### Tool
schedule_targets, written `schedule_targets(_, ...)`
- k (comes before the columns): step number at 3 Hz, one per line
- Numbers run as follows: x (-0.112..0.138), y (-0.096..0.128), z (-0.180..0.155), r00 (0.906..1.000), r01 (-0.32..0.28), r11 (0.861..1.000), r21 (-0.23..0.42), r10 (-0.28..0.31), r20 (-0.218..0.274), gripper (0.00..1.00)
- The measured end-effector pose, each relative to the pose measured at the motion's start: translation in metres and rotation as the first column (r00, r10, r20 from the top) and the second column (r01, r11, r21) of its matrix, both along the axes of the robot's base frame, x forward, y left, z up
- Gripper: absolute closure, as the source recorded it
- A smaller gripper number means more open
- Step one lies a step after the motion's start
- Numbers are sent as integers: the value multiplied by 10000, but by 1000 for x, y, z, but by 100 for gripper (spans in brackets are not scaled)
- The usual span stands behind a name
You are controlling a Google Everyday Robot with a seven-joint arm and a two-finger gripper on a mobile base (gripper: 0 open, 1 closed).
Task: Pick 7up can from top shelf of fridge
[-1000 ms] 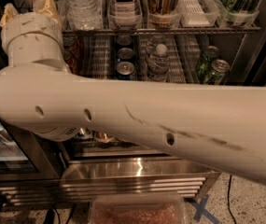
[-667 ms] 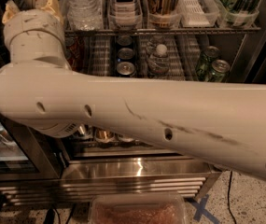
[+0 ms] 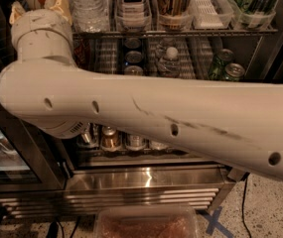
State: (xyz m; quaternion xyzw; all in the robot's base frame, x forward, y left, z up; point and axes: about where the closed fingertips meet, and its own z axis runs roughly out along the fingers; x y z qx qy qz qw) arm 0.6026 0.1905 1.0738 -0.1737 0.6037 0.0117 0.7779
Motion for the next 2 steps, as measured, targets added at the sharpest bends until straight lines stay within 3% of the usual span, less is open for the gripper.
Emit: schedule_targets(2,25,-5,5,9997,190,9998,14,-191,155,34)
